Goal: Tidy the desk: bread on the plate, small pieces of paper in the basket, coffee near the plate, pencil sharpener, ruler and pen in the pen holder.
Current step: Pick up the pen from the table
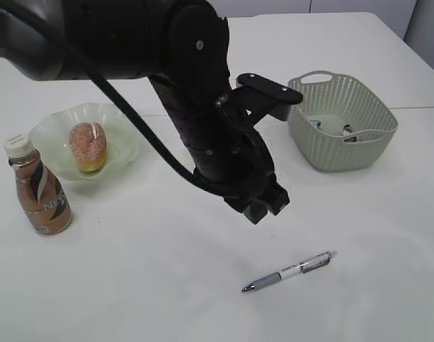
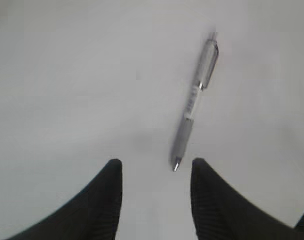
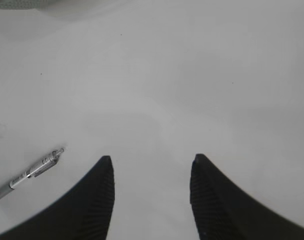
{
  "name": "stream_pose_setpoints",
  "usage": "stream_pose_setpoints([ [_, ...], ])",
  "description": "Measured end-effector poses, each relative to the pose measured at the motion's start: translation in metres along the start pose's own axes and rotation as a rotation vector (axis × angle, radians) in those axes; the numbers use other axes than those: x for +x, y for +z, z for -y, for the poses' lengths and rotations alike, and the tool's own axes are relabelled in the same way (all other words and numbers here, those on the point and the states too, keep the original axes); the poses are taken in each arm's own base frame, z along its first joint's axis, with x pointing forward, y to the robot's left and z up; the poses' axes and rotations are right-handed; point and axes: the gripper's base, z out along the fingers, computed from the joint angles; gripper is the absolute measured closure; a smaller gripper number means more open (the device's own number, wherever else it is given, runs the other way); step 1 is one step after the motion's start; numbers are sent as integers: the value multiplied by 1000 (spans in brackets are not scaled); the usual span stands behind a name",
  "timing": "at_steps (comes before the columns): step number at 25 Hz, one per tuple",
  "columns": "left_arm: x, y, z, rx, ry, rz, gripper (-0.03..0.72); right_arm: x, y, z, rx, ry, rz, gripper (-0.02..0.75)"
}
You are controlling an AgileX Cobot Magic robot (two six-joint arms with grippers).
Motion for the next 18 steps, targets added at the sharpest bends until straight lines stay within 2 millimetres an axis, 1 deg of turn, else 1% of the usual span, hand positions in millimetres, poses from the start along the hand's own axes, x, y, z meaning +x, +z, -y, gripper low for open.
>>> stream_pose_setpoints([
  [4,6,1,4,43,78,-65,359,0,0,0,0,0,0,343],
  [8,11,21,4,68,114,-143,359,0,0,0,0,0,0,343],
  [10,9,31,4,77,128,-177,359,0,0,0,0,0,0,343],
  [12,5,38,4,85,141,-198,360,0,0,0,0,0,0,343],
  [15,-7,43,5,93,159,-200,362,0,0,0,0,0,0,343],
  [18,-21,46,12,101,192,-181,362,0,0,0,0,0,0,343],
])
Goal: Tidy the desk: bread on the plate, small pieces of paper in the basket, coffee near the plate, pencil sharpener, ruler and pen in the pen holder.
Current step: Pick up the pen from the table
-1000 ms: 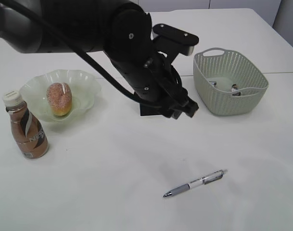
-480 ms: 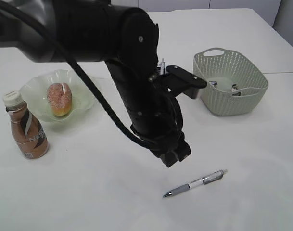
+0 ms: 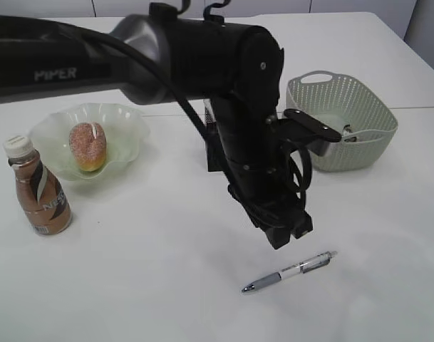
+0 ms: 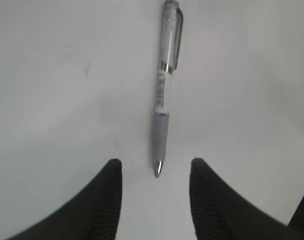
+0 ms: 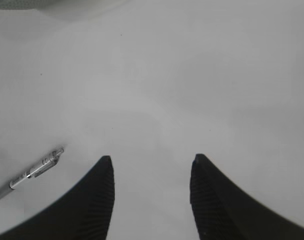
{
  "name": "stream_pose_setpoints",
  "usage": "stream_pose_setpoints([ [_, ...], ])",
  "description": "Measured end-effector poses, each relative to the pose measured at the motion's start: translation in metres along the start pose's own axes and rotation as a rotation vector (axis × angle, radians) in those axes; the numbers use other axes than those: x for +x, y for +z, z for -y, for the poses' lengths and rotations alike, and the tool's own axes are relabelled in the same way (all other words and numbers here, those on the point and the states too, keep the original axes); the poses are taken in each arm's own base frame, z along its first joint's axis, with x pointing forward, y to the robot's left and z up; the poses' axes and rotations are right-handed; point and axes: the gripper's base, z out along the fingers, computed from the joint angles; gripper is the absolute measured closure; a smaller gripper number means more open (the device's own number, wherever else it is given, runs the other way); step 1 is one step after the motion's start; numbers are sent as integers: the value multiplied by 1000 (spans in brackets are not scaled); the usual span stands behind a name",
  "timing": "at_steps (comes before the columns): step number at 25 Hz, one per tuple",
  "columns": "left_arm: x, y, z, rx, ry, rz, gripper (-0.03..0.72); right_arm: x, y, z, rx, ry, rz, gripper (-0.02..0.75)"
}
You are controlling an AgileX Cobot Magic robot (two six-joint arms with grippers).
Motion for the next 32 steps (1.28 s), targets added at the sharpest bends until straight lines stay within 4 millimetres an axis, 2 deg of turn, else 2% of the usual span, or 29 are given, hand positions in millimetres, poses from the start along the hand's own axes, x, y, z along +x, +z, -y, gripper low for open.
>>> stream_pose_setpoints([
  [3,-10,9,8,12,39,-6,363,0,0,0,0,0,0,343],
  [8,-19,35,24,29,96,-33,364,0,0,0,0,0,0,343],
  [12,-18,51,22,34,93,-61,367,0,0,0,0,0,0,343],
  [19,-19,63,19,21,114,-57,379,0,0,0,0,0,0,342],
  [26,-17,83,15,6,129,-73,380,0,0,0,0,0,0,343],
  [32,-18,90,11,-22,142,-65,380,0,0,0,0,0,0,343],
])
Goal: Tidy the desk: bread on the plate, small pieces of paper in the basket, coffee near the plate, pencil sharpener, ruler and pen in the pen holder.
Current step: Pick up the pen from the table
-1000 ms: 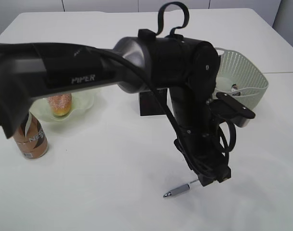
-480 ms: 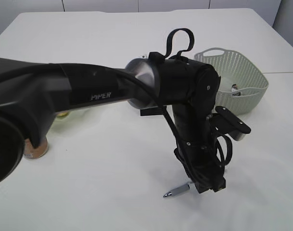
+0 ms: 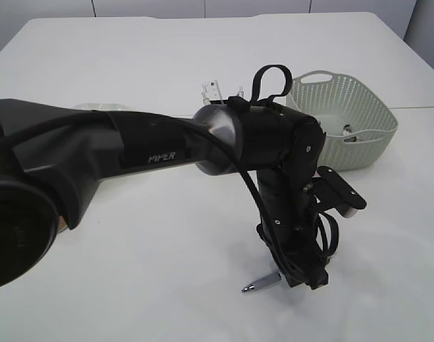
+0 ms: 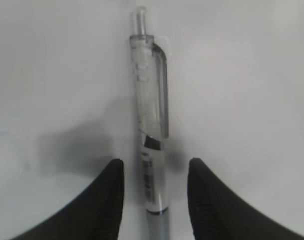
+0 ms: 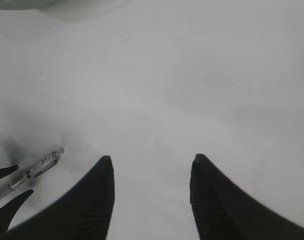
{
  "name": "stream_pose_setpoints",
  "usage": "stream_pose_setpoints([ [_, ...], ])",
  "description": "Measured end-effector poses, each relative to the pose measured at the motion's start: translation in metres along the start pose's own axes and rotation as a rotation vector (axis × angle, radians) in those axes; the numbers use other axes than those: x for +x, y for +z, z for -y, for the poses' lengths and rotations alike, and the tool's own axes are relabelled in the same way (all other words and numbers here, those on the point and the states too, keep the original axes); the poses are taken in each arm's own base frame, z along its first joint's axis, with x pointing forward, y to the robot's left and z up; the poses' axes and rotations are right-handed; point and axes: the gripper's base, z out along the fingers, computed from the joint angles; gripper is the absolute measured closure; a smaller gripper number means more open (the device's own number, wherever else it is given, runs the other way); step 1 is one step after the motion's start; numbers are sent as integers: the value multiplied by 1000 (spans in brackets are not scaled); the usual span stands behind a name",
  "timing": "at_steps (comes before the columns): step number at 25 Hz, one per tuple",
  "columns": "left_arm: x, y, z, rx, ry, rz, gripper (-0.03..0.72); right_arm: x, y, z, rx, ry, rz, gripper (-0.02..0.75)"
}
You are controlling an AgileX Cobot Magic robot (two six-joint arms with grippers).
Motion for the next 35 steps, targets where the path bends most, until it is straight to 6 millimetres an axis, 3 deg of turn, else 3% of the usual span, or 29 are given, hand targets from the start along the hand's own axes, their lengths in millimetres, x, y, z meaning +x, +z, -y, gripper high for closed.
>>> stream_pose_setpoints([
  [35,0,4,-3,-25,16,5,380,0,0,0,0,0,0,343],
])
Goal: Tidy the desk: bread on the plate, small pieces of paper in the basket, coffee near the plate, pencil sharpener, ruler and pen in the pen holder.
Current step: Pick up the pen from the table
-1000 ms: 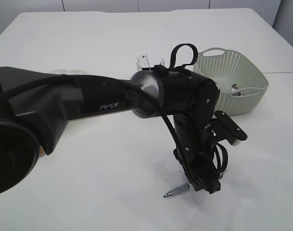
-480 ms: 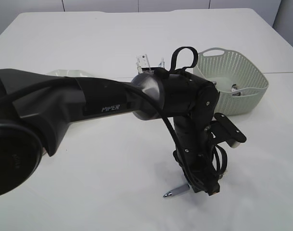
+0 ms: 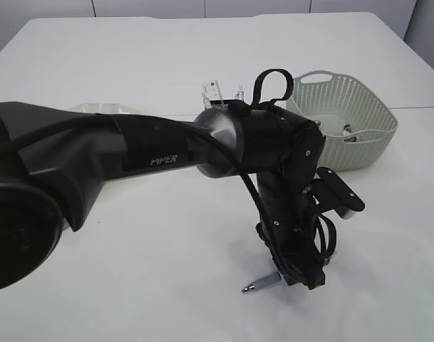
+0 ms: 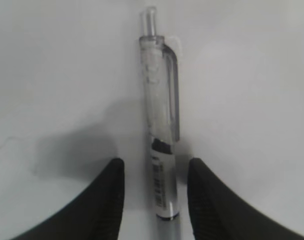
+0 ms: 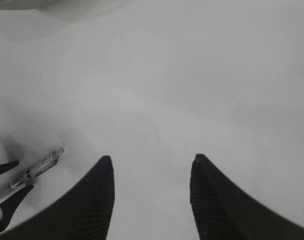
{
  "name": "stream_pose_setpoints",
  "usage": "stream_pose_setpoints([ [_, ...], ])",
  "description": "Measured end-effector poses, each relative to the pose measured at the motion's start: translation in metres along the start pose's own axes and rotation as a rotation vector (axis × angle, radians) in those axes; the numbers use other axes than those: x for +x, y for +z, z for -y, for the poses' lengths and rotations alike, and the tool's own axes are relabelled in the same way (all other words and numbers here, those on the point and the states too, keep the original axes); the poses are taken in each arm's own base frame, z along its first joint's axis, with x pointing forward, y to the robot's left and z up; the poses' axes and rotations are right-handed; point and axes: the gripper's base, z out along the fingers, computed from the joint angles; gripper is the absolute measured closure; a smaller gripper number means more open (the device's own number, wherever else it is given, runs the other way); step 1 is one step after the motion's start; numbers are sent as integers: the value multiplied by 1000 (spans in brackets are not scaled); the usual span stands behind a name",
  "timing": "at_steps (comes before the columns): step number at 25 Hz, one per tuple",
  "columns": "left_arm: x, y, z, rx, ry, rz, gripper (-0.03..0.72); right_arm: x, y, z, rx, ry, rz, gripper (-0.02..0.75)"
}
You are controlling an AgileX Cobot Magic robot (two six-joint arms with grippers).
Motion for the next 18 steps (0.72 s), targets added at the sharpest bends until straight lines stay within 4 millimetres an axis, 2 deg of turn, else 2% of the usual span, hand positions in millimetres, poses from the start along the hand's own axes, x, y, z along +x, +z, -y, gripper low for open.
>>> stream_pose_setpoints([
  [18,2,0,0,5,3,-29,380,0,0,0,0,0,0,343],
])
